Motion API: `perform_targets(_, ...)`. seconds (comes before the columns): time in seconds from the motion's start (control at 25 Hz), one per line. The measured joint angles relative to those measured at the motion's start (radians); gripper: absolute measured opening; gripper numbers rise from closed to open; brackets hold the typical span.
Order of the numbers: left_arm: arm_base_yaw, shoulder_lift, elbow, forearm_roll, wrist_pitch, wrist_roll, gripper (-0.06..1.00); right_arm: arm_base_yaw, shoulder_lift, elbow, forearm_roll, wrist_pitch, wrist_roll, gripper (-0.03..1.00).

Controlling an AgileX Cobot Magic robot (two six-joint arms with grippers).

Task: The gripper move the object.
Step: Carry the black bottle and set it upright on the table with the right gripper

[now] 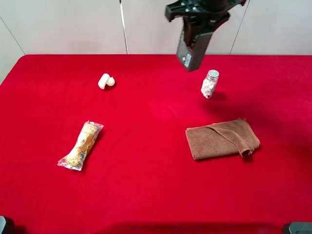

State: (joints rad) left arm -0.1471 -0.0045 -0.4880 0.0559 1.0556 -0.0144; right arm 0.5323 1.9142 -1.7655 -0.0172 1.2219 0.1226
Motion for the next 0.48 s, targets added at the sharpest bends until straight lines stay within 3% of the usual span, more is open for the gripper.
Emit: perform_targets(0.48,0.000,0.000,0.000,0.000,0.000,0.000,0.96,-0.166,0.000,0.000,-0.019,0.000,-0.004,0.30)
